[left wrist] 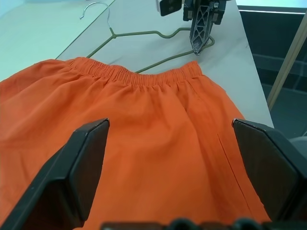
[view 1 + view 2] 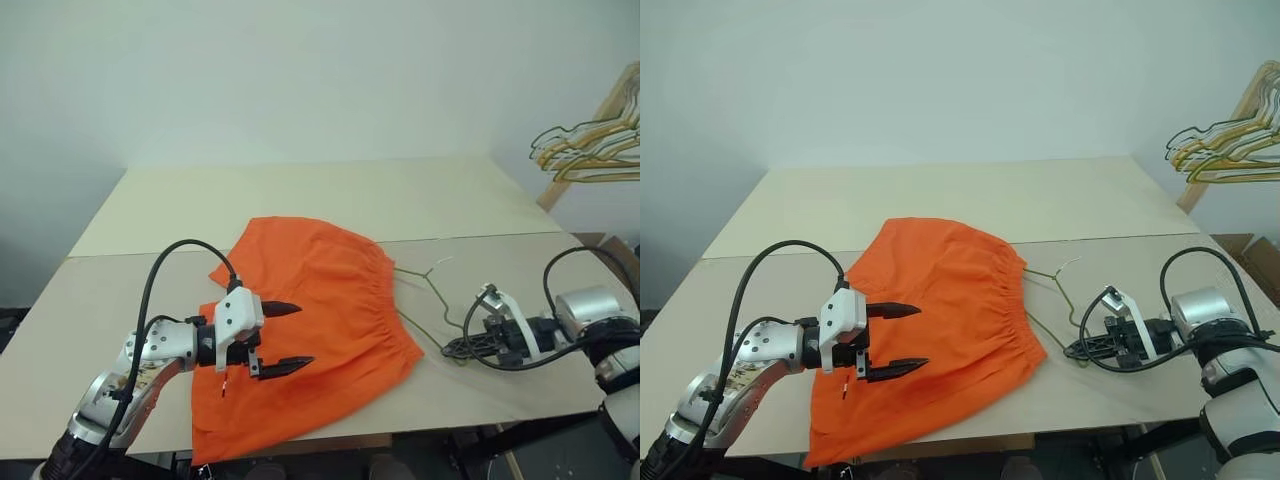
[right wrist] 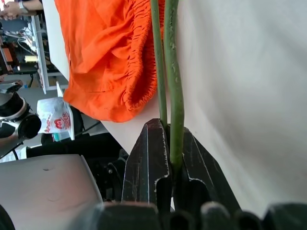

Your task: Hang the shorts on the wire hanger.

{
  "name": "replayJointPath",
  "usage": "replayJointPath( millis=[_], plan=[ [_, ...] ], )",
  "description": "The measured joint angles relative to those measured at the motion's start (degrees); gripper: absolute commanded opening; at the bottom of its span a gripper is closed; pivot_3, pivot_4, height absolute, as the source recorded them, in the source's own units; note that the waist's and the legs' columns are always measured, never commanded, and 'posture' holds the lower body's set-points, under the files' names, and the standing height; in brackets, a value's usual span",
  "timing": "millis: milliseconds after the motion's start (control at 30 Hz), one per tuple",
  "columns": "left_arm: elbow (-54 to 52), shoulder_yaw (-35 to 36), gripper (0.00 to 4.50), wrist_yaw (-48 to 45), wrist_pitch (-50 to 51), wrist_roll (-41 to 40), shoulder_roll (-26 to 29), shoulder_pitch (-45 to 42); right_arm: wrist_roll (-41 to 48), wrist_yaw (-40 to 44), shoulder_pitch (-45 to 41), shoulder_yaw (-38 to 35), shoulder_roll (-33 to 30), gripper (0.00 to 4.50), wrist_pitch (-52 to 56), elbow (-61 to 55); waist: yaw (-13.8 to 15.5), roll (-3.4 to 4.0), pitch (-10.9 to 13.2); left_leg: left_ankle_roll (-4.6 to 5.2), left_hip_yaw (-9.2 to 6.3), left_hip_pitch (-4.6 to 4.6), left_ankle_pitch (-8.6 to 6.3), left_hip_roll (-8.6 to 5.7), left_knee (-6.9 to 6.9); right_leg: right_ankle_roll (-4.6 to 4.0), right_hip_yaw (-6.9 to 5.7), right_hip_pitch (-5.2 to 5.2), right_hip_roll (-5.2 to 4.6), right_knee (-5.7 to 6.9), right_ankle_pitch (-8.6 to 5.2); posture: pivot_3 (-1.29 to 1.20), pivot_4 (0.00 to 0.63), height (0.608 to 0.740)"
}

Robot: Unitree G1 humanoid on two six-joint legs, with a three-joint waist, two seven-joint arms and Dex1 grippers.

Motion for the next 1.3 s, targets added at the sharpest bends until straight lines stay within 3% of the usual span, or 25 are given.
replayJointPath(
  millis=[167,367,667,900,1133,1300],
  plan=[
    [-0.1,-0.2,4.43,0.4,0.0,0.1,-0.4,0.0,2.6,0.0,-1.1,-0.6,1.7,0.0,0.0,3.5,0.0,0.01,0.0,-0.02,0.0,0.01,0.01,0.0,0.0,-0.01,0.0,0.0,0.0,0.01,0.01,0.05,0.0,0.74],
    [-0.2,-0.7,4.43,0.8,0.0,0.4,-0.8,0.3,8.7,0.1,-0.8,0.9,-0.5,0.0,-1.8,-1.0,0.1,0.0,0.0,-0.02,-0.01,-0.02,0.01,0.01,0.01,-0.02,0.0,-0.03,0.0,0.01,0.01,0.05,0.0,0.74],
    [-0.1,-1.8,4.43,1.1,-0.1,2.2,-1.0,0.2,-1.4,0.0,-7.1,-3.6,10.9,0.0,-6.9,17.4,-0.2,0.03,0.0,-0.29,-0.01,-0.06,0.16,-0.03,-0.01,0.0,-0.02,-0.05,-0.01,0.02,0.03,0.06,0.0,0.74],
    [-0.1,-2.0,4.43,1.2,-0.1,2.6,-1.5,0.8,-6.5,-1.0,-7.7,-13.2,12.9,0.0,-12.0,22.1,0.0,0.04,0.0,-0.26,-0.03,-0.05,0.15,-0.02,-0.02,0.0,-0.03,-0.05,0.0,0.08,0.03,0.06,0.0,0.74],
    [-0.2,-2.0,4.43,1.2,-0.2,2.9,-1.6,0.8,-11.3,-5.8,-5.2,-19.6,12.6,0.0,-21.6,12.5,-0.3,0.06,0.0,-0.26,-0.03,-0.06,0.14,-0.02,-0.03,0.0,-0.02,-0.07,-0.02,0.08,0.03,0.04,0.0,0.74],
    [1.1,-1.5,4.43,1.7,-1.2,3.2,-2.8,-4.8,-14.0,-11.2,-2.6,-22.3,10.9,0.0,-27.8,1.1,0.0,0.07,0.0,-0.26,-0.05,-0.1,0.15,-0.03,-0.02,0.01,-0.03,-0.09,-0.03,0.06,0.04,0.03,0.0,0.74]
  ],
)
